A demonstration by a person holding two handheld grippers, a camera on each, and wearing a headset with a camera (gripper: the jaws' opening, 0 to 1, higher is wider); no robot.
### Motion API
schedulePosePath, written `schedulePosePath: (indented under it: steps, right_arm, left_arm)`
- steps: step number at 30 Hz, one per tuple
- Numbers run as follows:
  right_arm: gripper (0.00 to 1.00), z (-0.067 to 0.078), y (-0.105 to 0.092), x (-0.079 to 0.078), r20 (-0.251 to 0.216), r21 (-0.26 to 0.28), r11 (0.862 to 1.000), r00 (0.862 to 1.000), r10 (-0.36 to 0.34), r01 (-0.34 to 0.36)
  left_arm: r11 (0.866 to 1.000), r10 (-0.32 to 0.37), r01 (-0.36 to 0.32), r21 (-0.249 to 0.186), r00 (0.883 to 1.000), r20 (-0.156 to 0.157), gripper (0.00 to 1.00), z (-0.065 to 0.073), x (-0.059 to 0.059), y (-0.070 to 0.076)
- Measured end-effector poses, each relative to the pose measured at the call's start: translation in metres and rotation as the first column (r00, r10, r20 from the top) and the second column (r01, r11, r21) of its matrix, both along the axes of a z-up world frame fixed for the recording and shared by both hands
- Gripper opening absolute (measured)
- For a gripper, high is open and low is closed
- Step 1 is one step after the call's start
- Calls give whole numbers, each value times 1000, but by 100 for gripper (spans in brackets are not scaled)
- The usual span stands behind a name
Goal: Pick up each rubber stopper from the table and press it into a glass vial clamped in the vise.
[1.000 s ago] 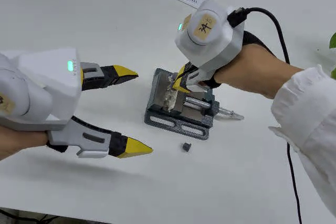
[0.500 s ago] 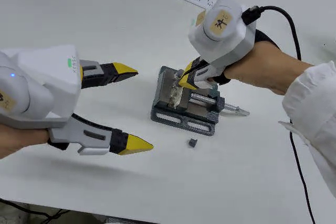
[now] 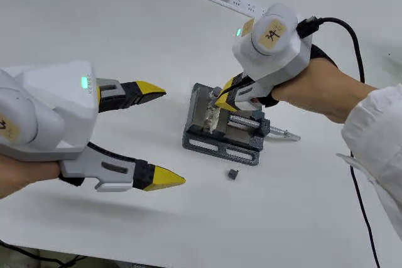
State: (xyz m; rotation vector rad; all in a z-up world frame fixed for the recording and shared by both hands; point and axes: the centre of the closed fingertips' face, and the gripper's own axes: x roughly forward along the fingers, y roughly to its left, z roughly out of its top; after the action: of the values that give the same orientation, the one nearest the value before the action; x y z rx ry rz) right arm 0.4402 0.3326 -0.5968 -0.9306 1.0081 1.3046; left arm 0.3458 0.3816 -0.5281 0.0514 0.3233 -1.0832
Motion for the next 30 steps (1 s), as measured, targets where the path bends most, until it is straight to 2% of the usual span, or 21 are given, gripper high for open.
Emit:
schedulePosePath:
  steps: [10, 17, 26, 30]
  right_arm:
    - [2, 7, 1, 2, 5, 38, 999, 1000, -23, 23]
    - [7, 16, 1, -2, 0, 83, 995, 999, -48, 47]
    - [18, 34, -1, -10, -9, 191, 977, 995, -99, 99]
    - [23, 35, -6, -12, -13, 229, 966, 992, -124, 124]
  left_arm:
    - [1000, -7, 7, 6, 1000, 1, 76, 0, 1, -1]
    - [1000, -13, 13, 12, 1000, -1, 76, -1, 0, -2]
    - [999, -25, 25, 29, 1000, -3, 75, 0, -1, -3]
    - [999, -31, 31, 37, 1000, -2, 75, 0, -1, -4]
